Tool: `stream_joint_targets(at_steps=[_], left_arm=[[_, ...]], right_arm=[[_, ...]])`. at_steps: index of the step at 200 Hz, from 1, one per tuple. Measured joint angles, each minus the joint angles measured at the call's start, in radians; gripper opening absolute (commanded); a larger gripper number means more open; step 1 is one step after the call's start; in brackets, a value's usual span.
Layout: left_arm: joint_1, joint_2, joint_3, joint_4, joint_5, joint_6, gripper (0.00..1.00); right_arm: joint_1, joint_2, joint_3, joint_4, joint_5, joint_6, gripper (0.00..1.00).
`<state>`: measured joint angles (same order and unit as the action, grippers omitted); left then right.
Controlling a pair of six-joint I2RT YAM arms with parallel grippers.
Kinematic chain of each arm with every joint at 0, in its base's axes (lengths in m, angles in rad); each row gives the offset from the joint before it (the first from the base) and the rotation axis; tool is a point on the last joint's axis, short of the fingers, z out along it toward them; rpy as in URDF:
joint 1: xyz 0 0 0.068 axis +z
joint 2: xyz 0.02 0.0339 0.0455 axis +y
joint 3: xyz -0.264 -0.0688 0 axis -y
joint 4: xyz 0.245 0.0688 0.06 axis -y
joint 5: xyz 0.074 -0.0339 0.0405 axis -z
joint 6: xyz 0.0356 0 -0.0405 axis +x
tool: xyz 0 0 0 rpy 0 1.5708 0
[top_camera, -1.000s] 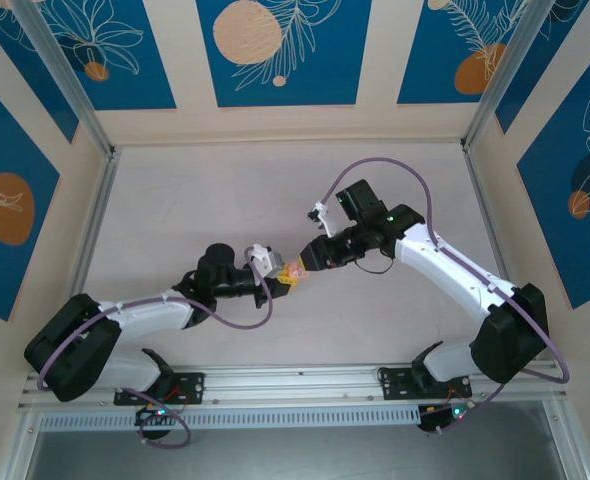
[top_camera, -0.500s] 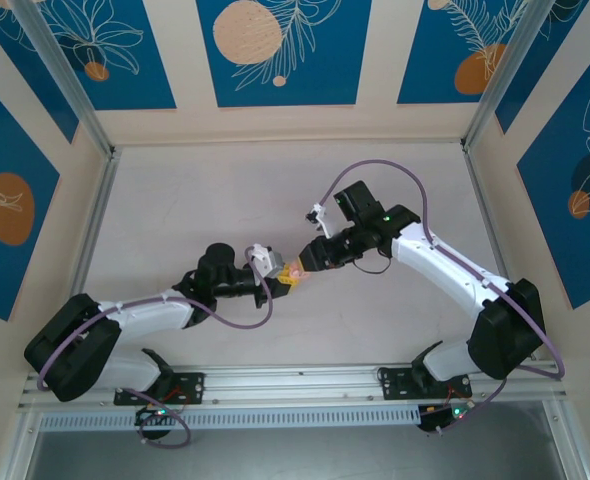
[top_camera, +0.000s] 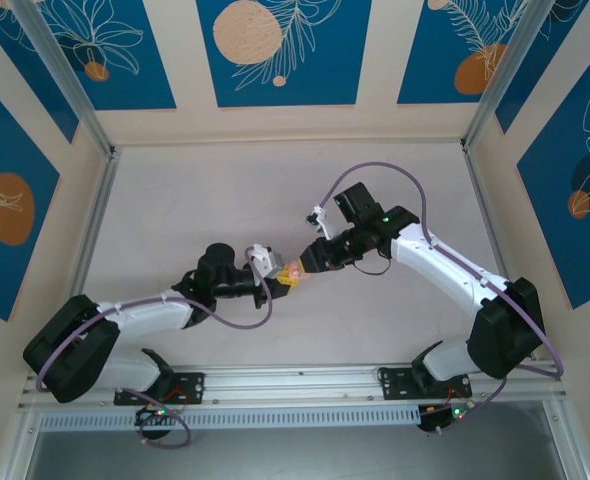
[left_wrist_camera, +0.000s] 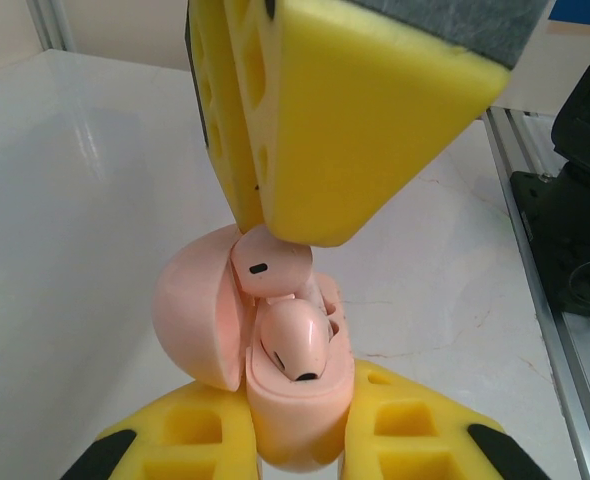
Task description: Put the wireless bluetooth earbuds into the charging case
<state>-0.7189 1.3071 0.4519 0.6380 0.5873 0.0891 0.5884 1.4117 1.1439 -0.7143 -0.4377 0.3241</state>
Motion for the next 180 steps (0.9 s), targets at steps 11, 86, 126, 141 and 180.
stream_joint_targets(at_steps=[11,86,126,141,180], left_arm=[[0.000,-0.003,0.000,-0.005,0.000,0.000,0.13],[0.000,-0.011,0.000,-0.034,-0.006,0.001,0.13],[0.000,-0.022,0.000,-0.038,-0.014,0.010,0.13],[0.000,-0.024,0.000,-0.042,-0.018,0.018,0.13],[0.000,-0.024,0.000,-0.072,-0.031,0.027,0.13]], right_arm=[[0.000,0.000,-0.002,-0.001,0.000,0.006,0.26],[0.000,-0.008,-0.056,0.056,-0.007,0.129,0.21],[0.000,-0.035,-0.084,0.100,0.005,0.233,0.18],[0.002,-0.043,-0.094,0.116,0.011,0.276,0.17],[0.037,-0.043,-0.105,0.133,0.063,0.359,0.18]])
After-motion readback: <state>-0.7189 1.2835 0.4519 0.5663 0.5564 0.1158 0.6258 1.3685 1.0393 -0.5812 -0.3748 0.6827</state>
